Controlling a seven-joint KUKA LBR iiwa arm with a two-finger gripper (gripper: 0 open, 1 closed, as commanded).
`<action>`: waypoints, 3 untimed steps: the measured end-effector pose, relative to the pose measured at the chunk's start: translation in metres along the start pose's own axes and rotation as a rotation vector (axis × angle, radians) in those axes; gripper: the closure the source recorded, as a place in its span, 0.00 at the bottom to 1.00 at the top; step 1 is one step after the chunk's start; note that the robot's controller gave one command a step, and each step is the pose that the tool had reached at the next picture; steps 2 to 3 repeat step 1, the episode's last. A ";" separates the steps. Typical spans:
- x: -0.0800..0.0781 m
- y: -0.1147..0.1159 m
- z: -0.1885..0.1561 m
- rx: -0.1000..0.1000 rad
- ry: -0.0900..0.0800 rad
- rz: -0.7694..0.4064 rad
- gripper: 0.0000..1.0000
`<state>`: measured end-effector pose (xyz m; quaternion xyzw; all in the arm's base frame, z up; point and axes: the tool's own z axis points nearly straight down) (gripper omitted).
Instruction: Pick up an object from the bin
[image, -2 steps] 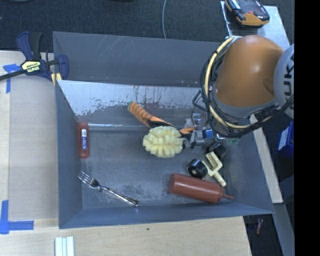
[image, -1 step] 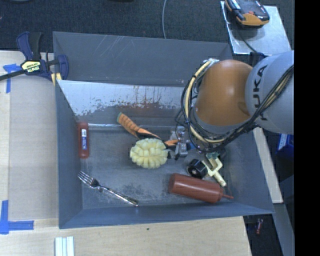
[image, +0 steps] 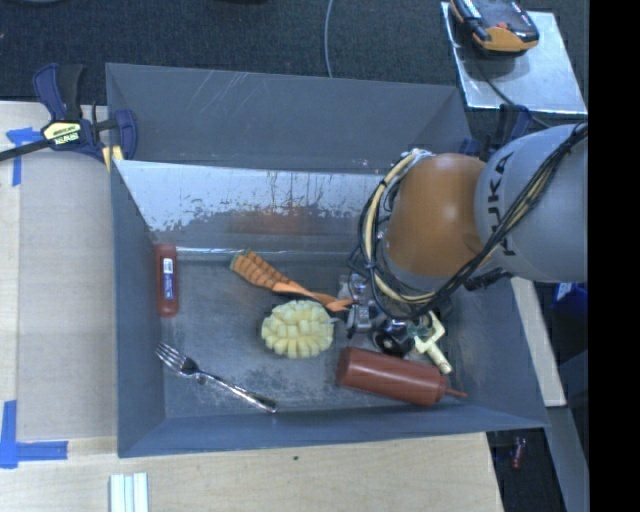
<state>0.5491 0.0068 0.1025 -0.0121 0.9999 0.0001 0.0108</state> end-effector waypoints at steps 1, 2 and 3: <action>-0.001 0.002 -0.054 0.000 0.006 -0.015 1.00; -0.001 0.002 -0.054 0.000 0.006 -0.015 1.00; -0.001 0.002 -0.054 0.000 0.006 -0.015 1.00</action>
Offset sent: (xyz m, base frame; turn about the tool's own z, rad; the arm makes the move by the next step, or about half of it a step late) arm 0.0011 -0.0187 0.1463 -0.0043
